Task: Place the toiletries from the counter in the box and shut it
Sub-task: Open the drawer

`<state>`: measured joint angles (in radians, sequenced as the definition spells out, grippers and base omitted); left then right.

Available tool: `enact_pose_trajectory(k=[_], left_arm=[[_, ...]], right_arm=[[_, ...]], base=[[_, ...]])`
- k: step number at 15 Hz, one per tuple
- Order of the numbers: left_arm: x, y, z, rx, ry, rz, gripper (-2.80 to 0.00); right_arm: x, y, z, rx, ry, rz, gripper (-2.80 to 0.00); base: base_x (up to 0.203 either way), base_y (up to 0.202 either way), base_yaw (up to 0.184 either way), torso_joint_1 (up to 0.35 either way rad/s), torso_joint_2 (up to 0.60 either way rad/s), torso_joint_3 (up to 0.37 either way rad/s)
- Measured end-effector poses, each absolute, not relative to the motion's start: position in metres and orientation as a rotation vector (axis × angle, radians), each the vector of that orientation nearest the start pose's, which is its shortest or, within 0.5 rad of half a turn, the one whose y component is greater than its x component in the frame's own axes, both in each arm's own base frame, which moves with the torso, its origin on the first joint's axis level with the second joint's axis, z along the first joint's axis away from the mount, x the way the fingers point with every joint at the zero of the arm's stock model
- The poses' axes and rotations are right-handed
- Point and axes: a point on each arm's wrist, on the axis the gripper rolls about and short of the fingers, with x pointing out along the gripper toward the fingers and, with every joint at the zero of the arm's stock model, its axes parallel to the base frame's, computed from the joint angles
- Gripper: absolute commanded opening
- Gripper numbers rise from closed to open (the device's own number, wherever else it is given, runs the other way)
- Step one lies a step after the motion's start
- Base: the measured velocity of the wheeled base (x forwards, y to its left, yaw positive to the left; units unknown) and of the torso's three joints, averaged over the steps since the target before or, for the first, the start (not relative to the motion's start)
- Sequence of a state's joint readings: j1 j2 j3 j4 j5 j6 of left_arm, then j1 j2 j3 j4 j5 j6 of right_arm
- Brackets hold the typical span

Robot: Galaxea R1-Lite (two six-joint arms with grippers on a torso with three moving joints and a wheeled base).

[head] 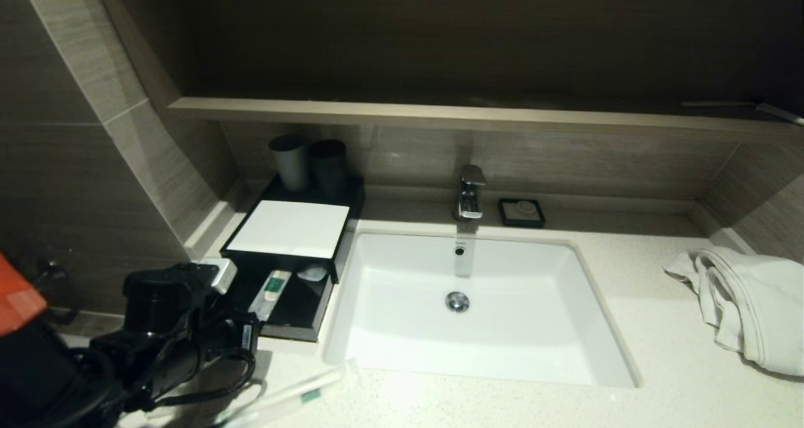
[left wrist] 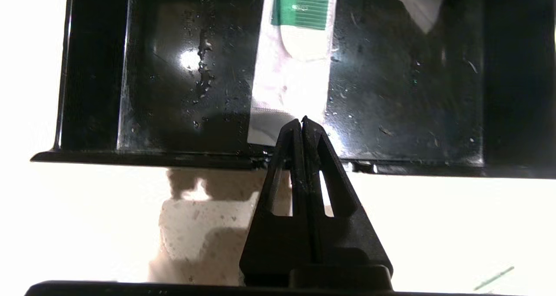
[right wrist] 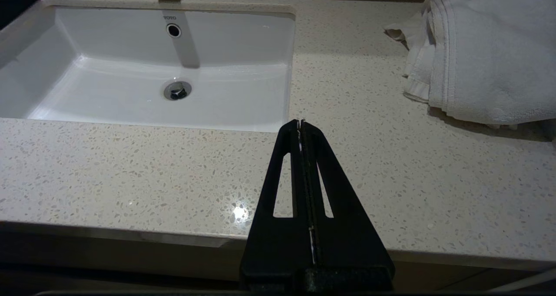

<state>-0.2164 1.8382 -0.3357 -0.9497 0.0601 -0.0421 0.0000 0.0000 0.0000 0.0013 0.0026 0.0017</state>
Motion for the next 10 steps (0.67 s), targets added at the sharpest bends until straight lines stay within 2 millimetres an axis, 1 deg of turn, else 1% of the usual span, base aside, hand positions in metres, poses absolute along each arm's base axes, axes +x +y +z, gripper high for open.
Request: enact_pose_trajectory(k=[7,10], left_arm=[[0.2409,-0.0539,0.0673,0.038,0.555,-0.149,-2.8],[0.2458,-0.0545,0.0726,0.032,0.529,-0.147,-2.8]], right_arm=[[-0.0228,0.0001,0.0753,0.002,0.001,0.003,-2.8],[-0.0228,0.0001,0.0753,0.001,0.001,0.002,-2.8]], base=[[0.0,0.0,0.0,0.0,0.0,0.0],[0.0,0.0,0.0,0.0,0.0,0.0]])
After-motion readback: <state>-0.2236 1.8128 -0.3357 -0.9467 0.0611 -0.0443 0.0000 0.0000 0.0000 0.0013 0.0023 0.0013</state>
